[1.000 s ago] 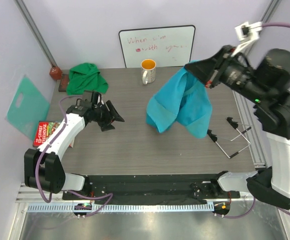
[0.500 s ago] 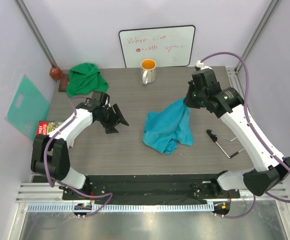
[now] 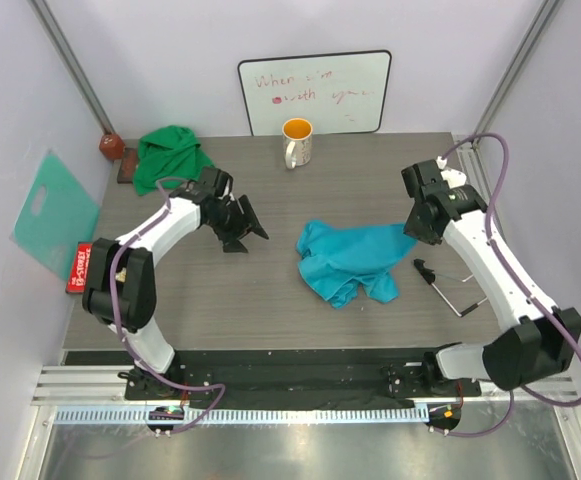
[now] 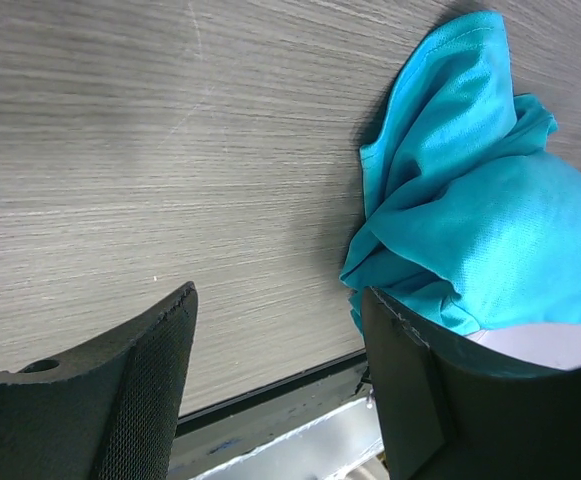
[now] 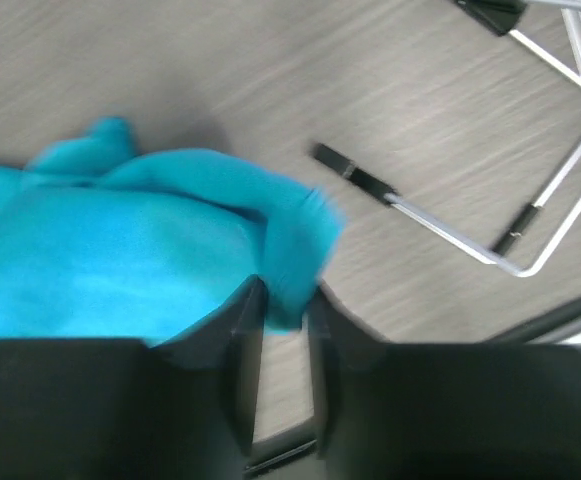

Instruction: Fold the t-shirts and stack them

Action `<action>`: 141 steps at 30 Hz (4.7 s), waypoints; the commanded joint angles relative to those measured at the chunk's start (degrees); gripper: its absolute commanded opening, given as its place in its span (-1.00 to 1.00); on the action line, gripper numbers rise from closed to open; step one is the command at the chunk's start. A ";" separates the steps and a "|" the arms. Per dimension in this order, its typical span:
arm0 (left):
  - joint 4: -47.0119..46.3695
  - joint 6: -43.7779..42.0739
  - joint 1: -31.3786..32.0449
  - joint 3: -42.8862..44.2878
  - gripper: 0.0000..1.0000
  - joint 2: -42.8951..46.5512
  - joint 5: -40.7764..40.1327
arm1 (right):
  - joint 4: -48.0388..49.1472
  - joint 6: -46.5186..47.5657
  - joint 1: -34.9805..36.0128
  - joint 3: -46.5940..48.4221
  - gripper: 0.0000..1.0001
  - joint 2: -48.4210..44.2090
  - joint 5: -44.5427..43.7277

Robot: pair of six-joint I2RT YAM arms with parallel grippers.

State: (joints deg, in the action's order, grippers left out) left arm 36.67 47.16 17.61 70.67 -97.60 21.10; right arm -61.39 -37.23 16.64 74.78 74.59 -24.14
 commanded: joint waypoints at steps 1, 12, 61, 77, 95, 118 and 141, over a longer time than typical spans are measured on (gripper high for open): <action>0.60 -2.07 0.32 3.94 0.34 -1.19 1.14 | -0.40 -1.79 -1.53 2.46 -0.12 1.26 -2.93; 2.89 -3.12 0.32 7.46 0.33 -4.17 0.43 | 6.28 13.41 8.98 8.73 -0.06 5.90 20.95; 4.73 -5.41 0.32 1.13 0.33 -2.33 -1.24 | 6.45 22.46 30.55 2.91 0.00 23.58 30.30; 4.20 -5.85 0.24 -1.24 0.33 -0.57 -2.38 | 7.95 26.42 30.73 5.64 0.04 32.55 17.46; 3.33 -5.41 -0.03 1.04 0.34 -2.32 -2.12 | 0.31 24.05 30.73 15.28 -0.98 29.13 11.49; -3.97 0.56 8.49 30.22 0.35 -29.13 9.75 | -25.01 9.02 24.93 37.45 -0.98 22.27 -16.37; -6.08 0.83 9.82 24.77 -0.28 -30.54 4.56 | -22.64 11.92 13.33 37.63 -0.98 17.79 -13.13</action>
State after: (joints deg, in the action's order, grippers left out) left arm 30.48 48.95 27.46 96.42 -128.95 27.79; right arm -77.73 -25.76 31.42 111.61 95.24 -37.91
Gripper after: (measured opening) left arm 0.425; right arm 0.028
